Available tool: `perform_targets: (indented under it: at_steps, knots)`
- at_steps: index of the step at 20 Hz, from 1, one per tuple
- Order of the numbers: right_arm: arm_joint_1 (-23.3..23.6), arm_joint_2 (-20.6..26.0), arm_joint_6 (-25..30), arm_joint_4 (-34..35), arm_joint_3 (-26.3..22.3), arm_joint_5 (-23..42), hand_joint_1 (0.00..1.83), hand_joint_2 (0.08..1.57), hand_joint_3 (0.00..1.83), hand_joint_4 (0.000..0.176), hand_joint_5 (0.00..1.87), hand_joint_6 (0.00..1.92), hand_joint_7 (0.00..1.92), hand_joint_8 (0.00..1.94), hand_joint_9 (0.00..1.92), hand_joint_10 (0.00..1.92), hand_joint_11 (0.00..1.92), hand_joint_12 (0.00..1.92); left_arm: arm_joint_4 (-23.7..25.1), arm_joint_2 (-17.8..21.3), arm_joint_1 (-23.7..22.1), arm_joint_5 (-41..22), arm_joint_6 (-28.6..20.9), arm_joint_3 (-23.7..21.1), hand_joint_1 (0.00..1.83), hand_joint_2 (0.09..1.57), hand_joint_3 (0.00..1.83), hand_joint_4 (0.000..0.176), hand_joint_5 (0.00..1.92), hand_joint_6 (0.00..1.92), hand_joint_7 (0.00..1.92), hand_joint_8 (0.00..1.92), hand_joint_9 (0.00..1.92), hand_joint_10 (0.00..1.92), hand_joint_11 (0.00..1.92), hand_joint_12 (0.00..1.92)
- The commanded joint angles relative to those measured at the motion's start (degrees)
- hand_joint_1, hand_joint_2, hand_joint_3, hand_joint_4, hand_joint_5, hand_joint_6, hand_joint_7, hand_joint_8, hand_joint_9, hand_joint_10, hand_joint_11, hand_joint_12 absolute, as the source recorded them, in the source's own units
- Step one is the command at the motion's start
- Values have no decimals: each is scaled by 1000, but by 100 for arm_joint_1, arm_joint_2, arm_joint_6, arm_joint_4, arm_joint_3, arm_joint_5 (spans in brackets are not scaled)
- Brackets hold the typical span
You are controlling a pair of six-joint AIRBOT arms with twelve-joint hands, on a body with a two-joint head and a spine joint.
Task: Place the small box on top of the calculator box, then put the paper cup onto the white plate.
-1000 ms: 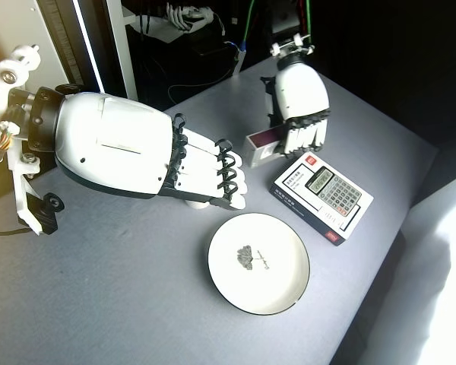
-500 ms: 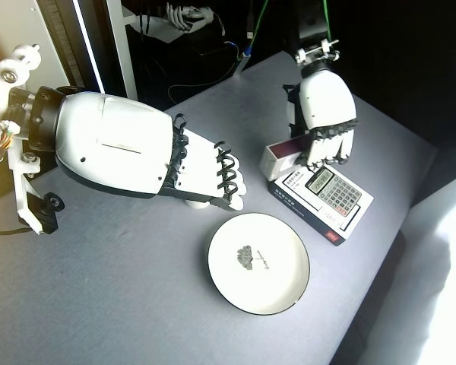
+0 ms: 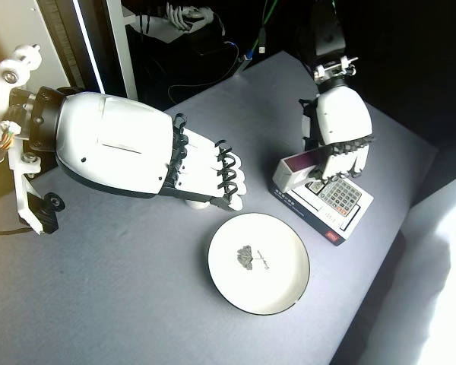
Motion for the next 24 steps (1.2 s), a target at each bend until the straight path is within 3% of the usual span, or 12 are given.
perform_targets:
  at_steps: [1, 3, 5, 7, 9, 13, 14, 15, 16, 17, 21, 24]
  knots:
    - [90, 60, 30, 164, -12, 459, 190, 1329, 1, 0, 151, 5, 136, 4, 101, 7, 0, 338, 178, 31, -88, -200, -21, 94, 1388, 1087, 0, 0, 941, 941, 1081, 763, 979, 1157, 579, 1204]
    - [90, 60, 30, 164, -12, 459, 203, 1334, 1, 0, 135, 0, 111, 0, 79, 1, 0, 281, 214, -5, -97, -194, -47, 193, 1391, 1074, 0, 0, 949, 937, 1118, 688, 1019, 1097, 618, 1161]
    - [90, 60, 30, 164, -12, 459, 243, 1322, 0, 0, 163, 7, 143, 9, 107, 9, 0, 362, 222, -9, -81, -194, -48, 218, 1392, 1071, 0, 0, 958, 923, 1132, 664, 1022, 1090, 632, 1157]
    - [90, 60, 30, 164, -12, 459, 231, 1326, 0, 0, 154, 2, 128, 1, 88, 2, 0, 328, 222, -9, -23, -194, -59, 221, 1386, 1088, 2, 0, 923, 982, 1079, 763, 981, 1140, 604, 1180]
    - [92, 60, 30, 164, -11, 459, 263, 1309, 0, 0, 197, 6, 171, 5, 127, 9, 0, 462, 248, -11, 9, -195, -62, 217, 1388, 1085, 0, 0, 952, 929, 1086, 768, 973, 1155, 610, 1187]
    - [93, 60, 30, 164, -11, 460, 218, 1324, 2, 0, 154, 1, 126, 1, 84, 1, 0, 352, 252, -11, 73, -196, -75, 195, 1387, 1089, 0, 0, 951, 921, 1082, 800, 949, 1174, 560, 1214]
    - [93, 60, 30, 164, -11, 460, 222, 1322, 0, 0, 169, 5, 151, 6, 111, 10, 0, 416, 256, -11, 85, -196, -79, 191, 1379, 1119, 4, 0, 838, 1063, 1026, 892, 908, 1241, 536, 1209]
    - [93, 60, 30, 164, -11, 460, 222, 1322, 0, 0, 169, 5, 151, 6, 111, 10, 0, 416, 258, -11, 94, -197, -79, 185, 1379, 1119, 4, 0, 838, 1063, 1026, 892, 908, 1241, 536, 1209]
    - [93, 60, 30, 164, -11, 460, 236, 1325, 0, 0, 174, 4, 158, 5, 119, 9, 0, 389, 258, -11, 107, -198, -91, 181, 1318, 1081, 0, 0, 701, 190, 862, 169, 776, 406, 378, 1135]
    - [93, 60, 30, 164, -12, 460, 230, 1327, 1, 0, 177, 3, 159, 3, 116, 5, 0, 382, 266, -10, 113, -198, -93, 178, 1292, 1065, 0, 0, 705, 4, 853, 3, 804, 96, 319, 1106]
    - [92, 61, 30, 164, -11, 460, 223, 1323, 0, 0, 164, 0, 142, 2, 104, 7, 0, 368, 277, -9, 148, -214, -150, 175, 1133, 1112, 9, 0, 442, 0, 535, 0, 534, 0, 18, 1172]
    - [89, 61, 74, 164, -7, 471, 205, 1324, 1, 0, 149, 1, 123, 0, 84, 0, 0, 296, 337, -8, 164, -229, -224, 175, 1025, 1073, 0, 0, 229, 0, 287, 0, 300, 0, 0, 821]
